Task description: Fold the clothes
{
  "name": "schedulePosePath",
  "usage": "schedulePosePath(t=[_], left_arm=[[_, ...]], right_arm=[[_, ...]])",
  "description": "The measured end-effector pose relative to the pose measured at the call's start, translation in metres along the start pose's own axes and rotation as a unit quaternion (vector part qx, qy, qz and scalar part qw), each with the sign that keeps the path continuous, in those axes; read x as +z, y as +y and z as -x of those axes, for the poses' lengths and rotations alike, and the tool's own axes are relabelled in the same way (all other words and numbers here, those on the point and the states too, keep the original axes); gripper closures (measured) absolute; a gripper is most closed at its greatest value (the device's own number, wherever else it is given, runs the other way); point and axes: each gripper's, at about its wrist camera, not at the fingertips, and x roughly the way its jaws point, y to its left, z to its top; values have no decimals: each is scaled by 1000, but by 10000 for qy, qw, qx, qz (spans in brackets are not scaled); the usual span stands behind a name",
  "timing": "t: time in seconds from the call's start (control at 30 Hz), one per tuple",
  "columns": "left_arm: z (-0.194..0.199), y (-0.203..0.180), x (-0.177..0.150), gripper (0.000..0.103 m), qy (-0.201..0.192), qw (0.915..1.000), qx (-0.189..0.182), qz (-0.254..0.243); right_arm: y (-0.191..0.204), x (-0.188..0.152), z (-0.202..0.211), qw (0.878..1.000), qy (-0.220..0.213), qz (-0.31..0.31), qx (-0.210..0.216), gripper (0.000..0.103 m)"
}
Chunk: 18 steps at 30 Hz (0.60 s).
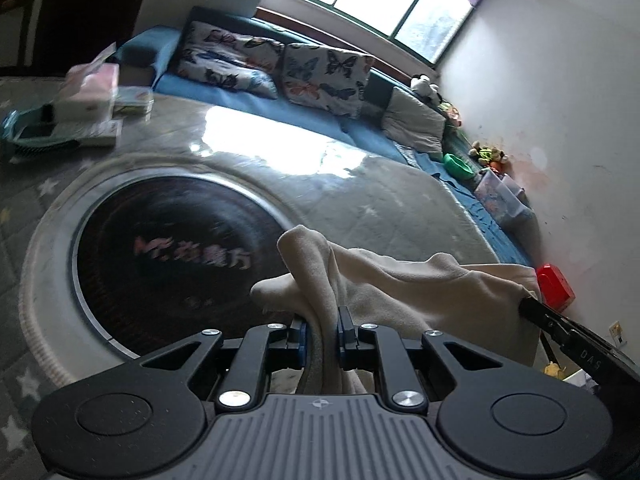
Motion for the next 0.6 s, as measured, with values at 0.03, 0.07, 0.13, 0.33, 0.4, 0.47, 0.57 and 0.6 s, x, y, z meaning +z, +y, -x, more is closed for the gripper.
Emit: schedulePosePath(t=[0.03, 0.07, 0.13, 0.33, 0.4, 0.47, 0.57, 0.6], left_arm=[[-2, -5, 1, 88, 1, 10000, -15, -34], [-4, -10, 2, 88, 3, 10000, -31, -83], [-8, -20, 3, 88, -2, 9998, -38, -193], [-25, -41, 7, 88, 46, 9993, -63, -357], [-31, -46, 7, 88, 83, 9991, -63, -403], [-36, -51, 7, 88, 119, 9989, -62, -446], [-43, -55, 7, 88, 167, 9987, -55, -483], [-46, -57, 6, 88, 184, 9986, -45, -498]], right_arm=[[-3, 2, 2, 10000, -25, -4, -42, 93], [-6, 3, 4, 10000, -51, -9, -84, 93], [-13, 6, 8, 9998, -101, -17, -168, 93], [-30, 12, 11, 9992, -151, -36, -376, 93], [-35, 13, 11, 9990, -156, -39, -429, 93], [-40, 14, 10, 9987, -153, -41, -483, 93], [-46, 14, 7, 9985, -136, -54, -531, 93], [-48, 14, 6, 9984, -129, -56, -549, 93]])
